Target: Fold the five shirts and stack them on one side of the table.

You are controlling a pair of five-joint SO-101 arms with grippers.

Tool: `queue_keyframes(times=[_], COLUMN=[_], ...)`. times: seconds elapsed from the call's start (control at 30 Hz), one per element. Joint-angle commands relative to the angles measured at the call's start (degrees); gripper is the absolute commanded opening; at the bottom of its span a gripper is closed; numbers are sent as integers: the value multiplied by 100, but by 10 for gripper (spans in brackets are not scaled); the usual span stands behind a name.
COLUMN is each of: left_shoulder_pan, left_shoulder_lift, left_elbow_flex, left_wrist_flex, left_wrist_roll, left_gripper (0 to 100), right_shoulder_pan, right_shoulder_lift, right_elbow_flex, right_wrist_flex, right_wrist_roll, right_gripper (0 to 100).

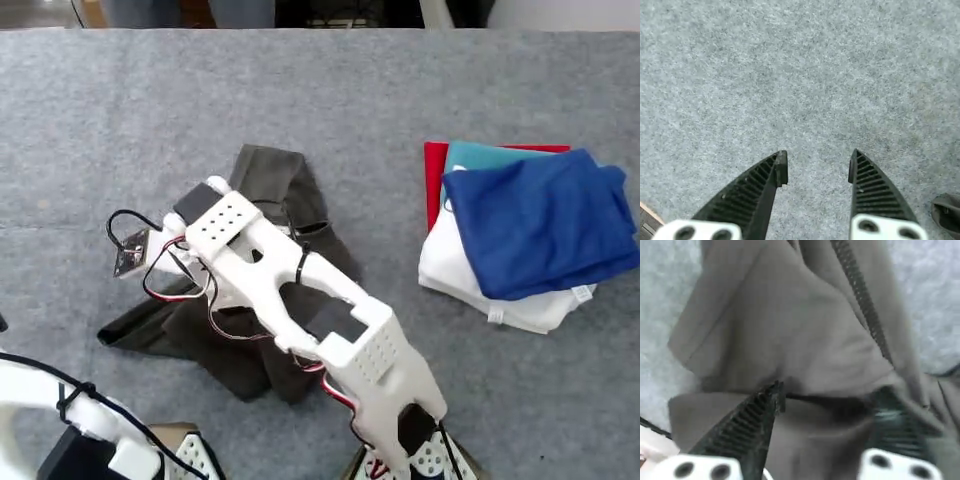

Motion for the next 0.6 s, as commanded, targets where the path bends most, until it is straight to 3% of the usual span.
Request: queue_keyframes(times=[0.0, 0.1, 0.4, 0.57], left_shoulder_pan=[-48, -48, -48, -84], left_shoulder_lift=[-70, -70, -114, -114], left_elbow_flex=[-22, -22, -31, -22], left_wrist_flex=[-70, -70, -70, -70], left_wrist_roll=[-62, -62, -70, -70], left_gripper=[220, 220, 220, 220], right_shoulder_pan=[193, 229, -132, -290], right_shoulder_lift=[-31, -57, -198, -268], right_elbow_flex=[-637, -1174, -3354, -3424], right_wrist_flex=[-44, 105, 598, 607], right_wrist_roll=[-132, -290, -1046, -1222], right_gripper=[53, 11, 13, 14])
